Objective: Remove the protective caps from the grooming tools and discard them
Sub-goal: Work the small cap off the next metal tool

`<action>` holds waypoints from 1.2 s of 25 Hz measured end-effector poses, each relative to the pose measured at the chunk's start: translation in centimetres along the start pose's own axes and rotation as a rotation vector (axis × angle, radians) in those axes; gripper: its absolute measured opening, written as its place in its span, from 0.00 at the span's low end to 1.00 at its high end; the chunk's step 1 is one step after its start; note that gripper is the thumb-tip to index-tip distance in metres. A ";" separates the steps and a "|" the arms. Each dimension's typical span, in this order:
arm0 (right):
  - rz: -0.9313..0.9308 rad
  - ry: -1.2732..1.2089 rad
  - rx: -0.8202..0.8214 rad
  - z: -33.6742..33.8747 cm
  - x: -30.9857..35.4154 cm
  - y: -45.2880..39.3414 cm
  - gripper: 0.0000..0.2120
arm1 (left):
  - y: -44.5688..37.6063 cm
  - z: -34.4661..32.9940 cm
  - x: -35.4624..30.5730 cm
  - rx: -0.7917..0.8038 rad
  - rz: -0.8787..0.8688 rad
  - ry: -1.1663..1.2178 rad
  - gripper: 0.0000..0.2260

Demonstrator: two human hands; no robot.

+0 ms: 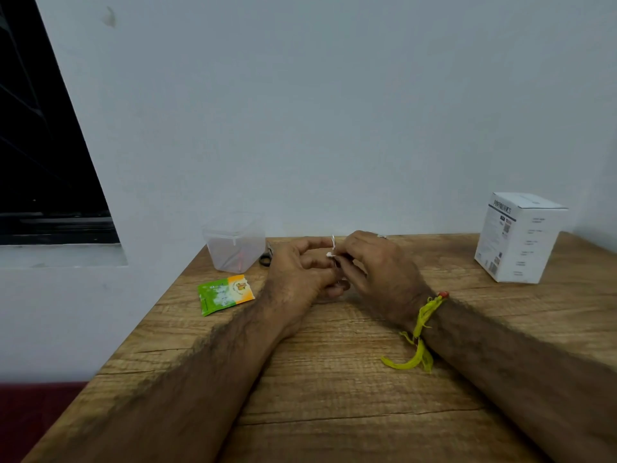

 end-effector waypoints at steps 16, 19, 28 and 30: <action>0.147 -0.059 0.030 -0.1 1.7 -0.1 0.09 | -0.3 2.2 0.1 -0.169 0.040 0.004 0.06; 0.100 -0.073 0.027 0.2 1.4 0.1 0.08 | -0.3 2.2 0.2 -0.175 0.034 0.013 0.05; 0.044 -0.076 0.059 0.2 1.4 0.3 0.07 | -0.6 3.3 0.2 -0.260 -0.039 -0.059 0.04; 0.049 -0.089 0.062 0.2 1.5 0.4 0.07 | -0.7 3.4 0.0 -0.262 -0.055 -0.072 0.04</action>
Point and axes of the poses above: each hand's wrist, its own y-axis away from the middle knuckle, its own z-axis out of the back of the hand, x = y × z, the point moved 10 cm from there along -y, towards the middle knuckle, and after that the axes turned 5 degrees about x, right-handed, at the moved point
